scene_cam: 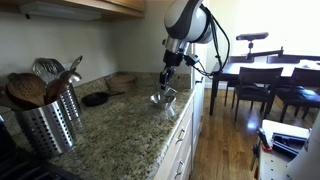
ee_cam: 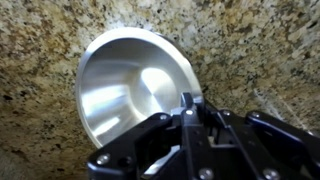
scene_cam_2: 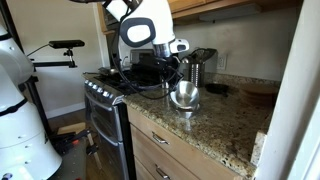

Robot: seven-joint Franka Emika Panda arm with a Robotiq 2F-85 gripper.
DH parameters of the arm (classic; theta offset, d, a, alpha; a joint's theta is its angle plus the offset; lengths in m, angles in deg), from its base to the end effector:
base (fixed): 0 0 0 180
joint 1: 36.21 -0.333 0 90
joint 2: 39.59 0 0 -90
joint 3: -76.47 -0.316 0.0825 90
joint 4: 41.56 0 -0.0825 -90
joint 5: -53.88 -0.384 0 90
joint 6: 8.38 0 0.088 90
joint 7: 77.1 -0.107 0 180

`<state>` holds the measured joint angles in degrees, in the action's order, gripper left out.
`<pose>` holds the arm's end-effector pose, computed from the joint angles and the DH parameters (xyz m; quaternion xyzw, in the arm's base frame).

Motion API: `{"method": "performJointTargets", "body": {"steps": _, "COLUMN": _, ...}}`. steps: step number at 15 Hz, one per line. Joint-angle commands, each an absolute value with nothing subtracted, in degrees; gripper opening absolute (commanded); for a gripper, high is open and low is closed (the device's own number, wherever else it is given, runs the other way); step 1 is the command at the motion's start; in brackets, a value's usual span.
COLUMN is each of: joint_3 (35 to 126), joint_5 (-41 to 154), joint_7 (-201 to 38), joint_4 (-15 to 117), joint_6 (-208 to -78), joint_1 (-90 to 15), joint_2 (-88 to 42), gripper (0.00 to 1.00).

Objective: Pick up the silver bowl and pour its contents in the other silver bowl.

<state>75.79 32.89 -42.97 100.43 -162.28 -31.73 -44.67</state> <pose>0.4888 -0.0439 0.3529 -0.9779 -0.1097 -0.1709 0.0501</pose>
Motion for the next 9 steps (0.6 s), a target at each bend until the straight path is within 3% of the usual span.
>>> {"method": "performJointTargets", "body": {"steps": 1, "joint_3": 76.7, "joint_5": 43.6, "joint_7": -52.3, "joint_4": 100.3, "joint_6": -159.6, "joint_1": -32.9, "joint_2": -47.3, "gripper": 0.07}}
{"method": "performJointTargets", "body": {"steps": 9, "joint_3": 74.2, "joint_5": 61.5, "joint_7": -64.8, "joint_4": 96.4, "joint_6": -152.2, "joint_1": -35.1, "joint_2": -47.3, "gripper": 0.07}}
